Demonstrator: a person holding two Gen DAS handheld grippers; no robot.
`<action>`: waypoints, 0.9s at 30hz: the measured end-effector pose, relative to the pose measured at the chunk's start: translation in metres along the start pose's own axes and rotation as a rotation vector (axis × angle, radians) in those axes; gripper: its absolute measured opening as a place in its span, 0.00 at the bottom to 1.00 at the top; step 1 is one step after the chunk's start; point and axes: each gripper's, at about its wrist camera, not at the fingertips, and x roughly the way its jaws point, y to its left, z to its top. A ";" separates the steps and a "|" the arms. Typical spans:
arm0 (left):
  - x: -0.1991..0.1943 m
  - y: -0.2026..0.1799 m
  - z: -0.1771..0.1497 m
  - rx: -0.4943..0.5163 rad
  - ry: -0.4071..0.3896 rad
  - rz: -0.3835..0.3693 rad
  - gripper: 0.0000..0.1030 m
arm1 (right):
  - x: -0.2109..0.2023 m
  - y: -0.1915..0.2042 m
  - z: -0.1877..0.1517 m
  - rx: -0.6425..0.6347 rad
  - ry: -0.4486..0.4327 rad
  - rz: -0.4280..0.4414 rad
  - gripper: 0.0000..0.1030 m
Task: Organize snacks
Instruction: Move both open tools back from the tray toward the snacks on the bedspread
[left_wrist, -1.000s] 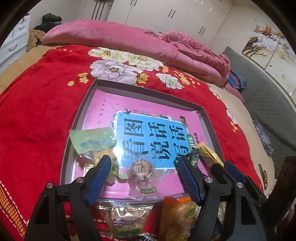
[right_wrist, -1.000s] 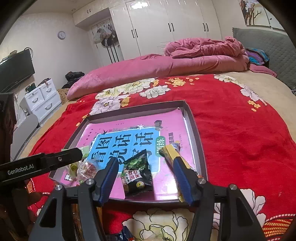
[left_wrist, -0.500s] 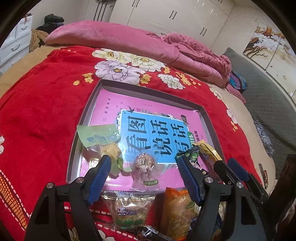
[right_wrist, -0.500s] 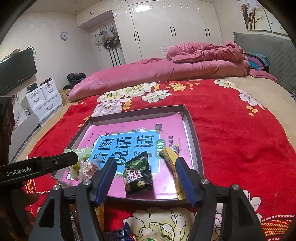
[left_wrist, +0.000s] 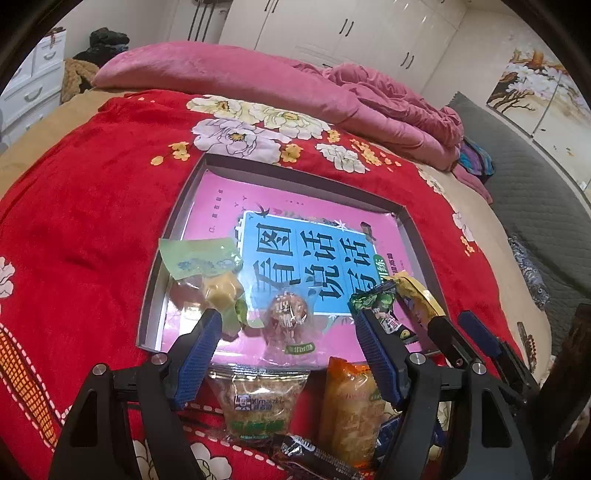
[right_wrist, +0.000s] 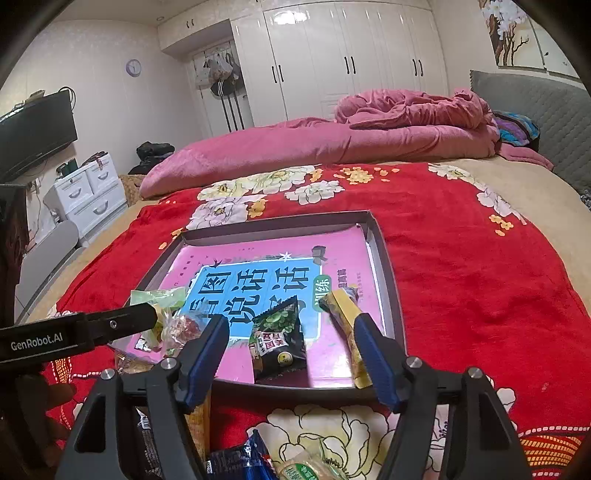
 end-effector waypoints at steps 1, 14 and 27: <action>0.000 0.000 0.000 0.000 0.001 0.001 0.74 | -0.001 0.000 0.000 -0.001 0.000 0.002 0.69; -0.004 -0.003 -0.008 0.010 0.027 0.004 0.74 | -0.004 0.000 -0.001 -0.011 0.003 -0.002 0.70; -0.013 -0.001 -0.021 0.018 0.043 0.011 0.74 | -0.015 0.005 -0.005 -0.020 0.003 -0.002 0.70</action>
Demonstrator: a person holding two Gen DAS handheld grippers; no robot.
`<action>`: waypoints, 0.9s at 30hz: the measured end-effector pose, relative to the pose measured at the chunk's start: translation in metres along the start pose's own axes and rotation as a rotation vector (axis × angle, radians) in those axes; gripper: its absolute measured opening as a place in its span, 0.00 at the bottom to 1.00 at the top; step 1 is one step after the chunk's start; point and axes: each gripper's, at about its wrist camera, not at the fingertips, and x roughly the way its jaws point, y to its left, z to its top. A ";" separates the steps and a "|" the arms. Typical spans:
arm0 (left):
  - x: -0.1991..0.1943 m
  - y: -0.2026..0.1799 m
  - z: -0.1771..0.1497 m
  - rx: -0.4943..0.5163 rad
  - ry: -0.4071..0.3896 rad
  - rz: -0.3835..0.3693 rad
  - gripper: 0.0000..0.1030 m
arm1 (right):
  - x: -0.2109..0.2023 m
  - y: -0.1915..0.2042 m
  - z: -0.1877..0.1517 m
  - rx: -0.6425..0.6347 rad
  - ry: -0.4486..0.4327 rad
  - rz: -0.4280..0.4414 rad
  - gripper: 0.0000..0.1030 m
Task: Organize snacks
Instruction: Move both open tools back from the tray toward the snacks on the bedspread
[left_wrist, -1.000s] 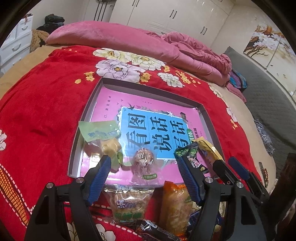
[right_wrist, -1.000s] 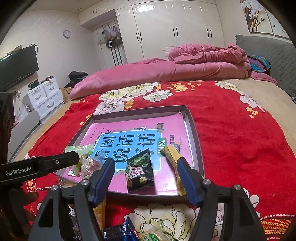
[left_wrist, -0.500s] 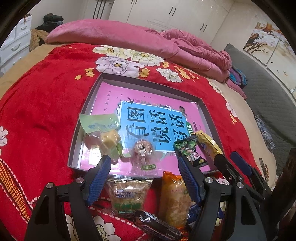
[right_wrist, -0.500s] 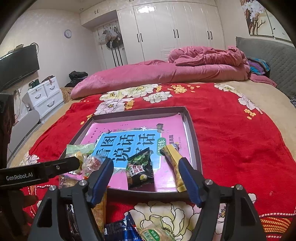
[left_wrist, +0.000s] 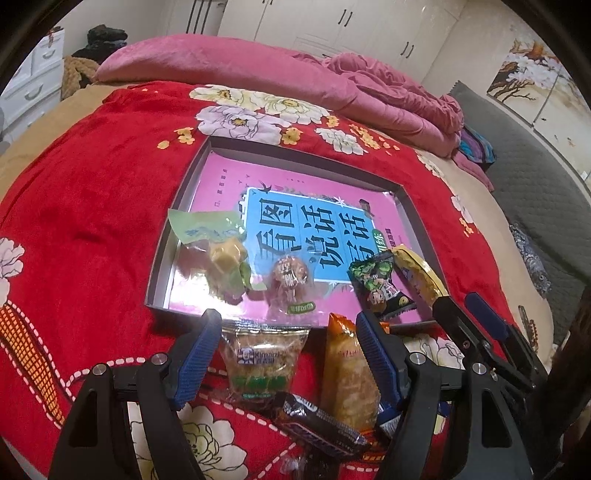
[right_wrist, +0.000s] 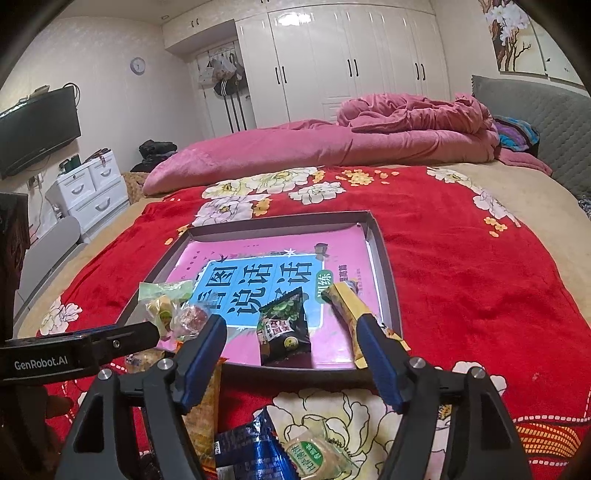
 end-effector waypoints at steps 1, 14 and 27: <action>-0.001 0.000 -0.001 0.002 0.001 -0.001 0.74 | -0.001 0.001 0.000 -0.001 0.000 0.000 0.70; -0.007 0.000 -0.010 -0.006 0.016 -0.005 0.74 | -0.011 0.004 -0.004 -0.007 0.002 -0.005 0.72; -0.012 0.001 -0.019 -0.008 0.036 0.006 0.74 | -0.021 0.011 -0.010 -0.028 0.010 -0.007 0.72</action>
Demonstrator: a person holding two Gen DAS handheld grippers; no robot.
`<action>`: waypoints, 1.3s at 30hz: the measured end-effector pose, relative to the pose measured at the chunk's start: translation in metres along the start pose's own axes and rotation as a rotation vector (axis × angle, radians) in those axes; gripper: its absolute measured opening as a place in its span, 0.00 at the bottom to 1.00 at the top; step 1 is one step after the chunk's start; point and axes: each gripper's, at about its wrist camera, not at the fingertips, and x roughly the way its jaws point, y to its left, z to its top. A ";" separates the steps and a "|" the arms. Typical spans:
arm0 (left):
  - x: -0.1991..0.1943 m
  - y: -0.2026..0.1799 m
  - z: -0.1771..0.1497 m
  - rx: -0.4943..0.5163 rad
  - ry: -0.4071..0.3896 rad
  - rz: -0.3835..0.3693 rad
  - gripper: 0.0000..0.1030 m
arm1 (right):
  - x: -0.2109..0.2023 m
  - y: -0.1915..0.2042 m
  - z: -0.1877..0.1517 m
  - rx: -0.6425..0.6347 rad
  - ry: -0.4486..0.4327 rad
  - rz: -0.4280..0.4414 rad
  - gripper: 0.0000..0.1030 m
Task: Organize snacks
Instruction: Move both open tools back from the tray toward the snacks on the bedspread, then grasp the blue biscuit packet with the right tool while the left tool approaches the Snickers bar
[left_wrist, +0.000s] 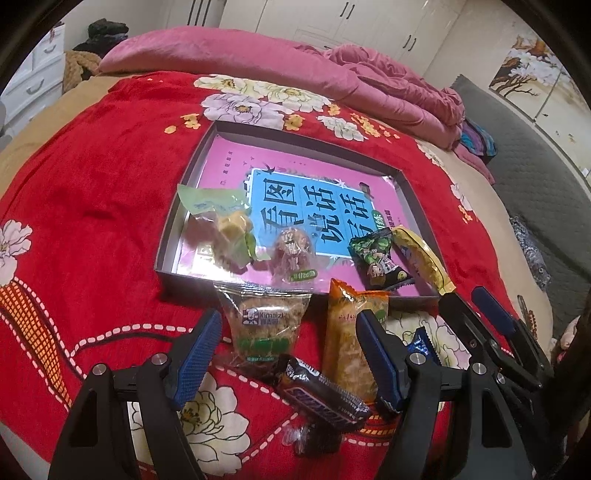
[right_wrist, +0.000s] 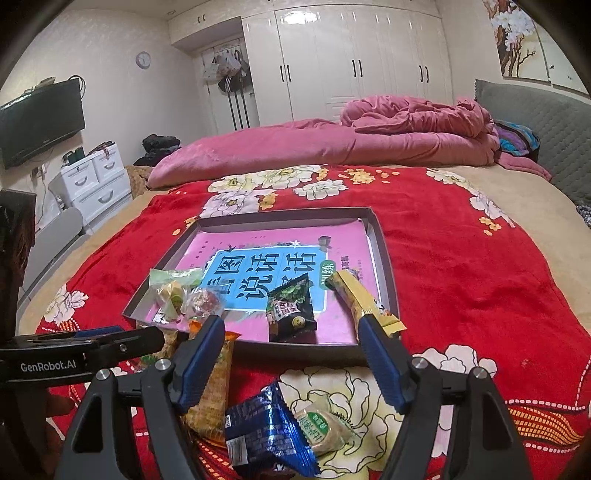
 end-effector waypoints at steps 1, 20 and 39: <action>0.000 0.000 0.000 0.000 0.001 0.000 0.74 | -0.001 0.000 0.000 0.000 0.000 0.000 0.72; 0.002 0.007 -0.014 -0.029 0.067 -0.009 0.74 | -0.007 0.006 -0.016 -0.025 0.064 0.015 0.72; 0.002 0.019 -0.028 -0.073 0.132 -0.032 0.74 | -0.012 0.011 -0.028 -0.060 0.112 0.007 0.72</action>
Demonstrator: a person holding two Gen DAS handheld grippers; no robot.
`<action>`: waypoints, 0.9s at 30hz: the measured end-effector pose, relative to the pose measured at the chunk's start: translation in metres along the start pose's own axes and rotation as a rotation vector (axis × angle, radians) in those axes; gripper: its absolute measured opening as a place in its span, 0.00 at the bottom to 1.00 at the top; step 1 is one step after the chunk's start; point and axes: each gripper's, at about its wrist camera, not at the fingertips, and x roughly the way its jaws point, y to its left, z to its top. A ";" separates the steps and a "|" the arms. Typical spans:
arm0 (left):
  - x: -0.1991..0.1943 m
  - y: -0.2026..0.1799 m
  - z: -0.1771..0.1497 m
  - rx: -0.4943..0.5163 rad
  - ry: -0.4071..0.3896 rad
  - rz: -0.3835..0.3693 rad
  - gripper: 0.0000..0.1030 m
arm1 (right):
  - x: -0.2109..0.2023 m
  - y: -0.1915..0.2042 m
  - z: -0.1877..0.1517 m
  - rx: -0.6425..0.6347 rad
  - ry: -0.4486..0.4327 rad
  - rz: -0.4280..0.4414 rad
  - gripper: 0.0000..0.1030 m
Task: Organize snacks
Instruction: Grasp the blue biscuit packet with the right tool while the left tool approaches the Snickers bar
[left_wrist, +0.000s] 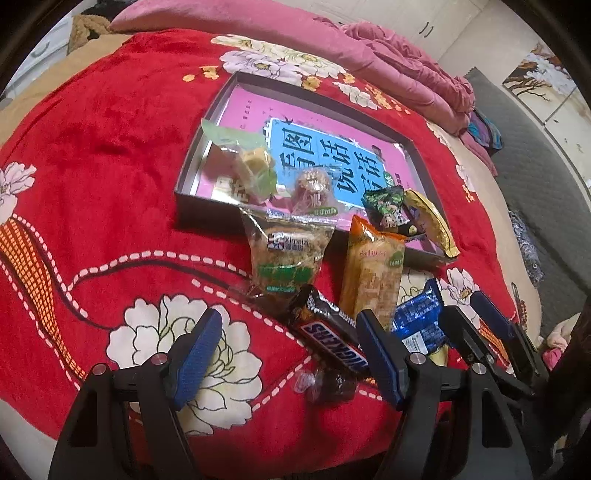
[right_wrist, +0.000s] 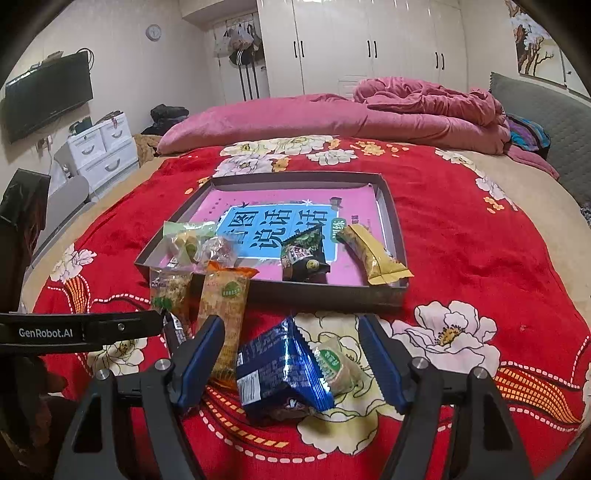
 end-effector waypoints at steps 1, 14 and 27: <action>0.001 0.000 -0.001 -0.004 0.006 -0.005 0.74 | 0.000 0.001 -0.001 -0.005 0.002 -0.002 0.72; 0.011 -0.003 -0.008 -0.023 0.059 -0.039 0.74 | 0.004 0.007 -0.011 -0.094 0.055 -0.023 0.79; 0.017 -0.003 -0.008 -0.022 0.076 -0.038 0.74 | 0.028 0.032 -0.026 -0.260 0.156 -0.123 0.79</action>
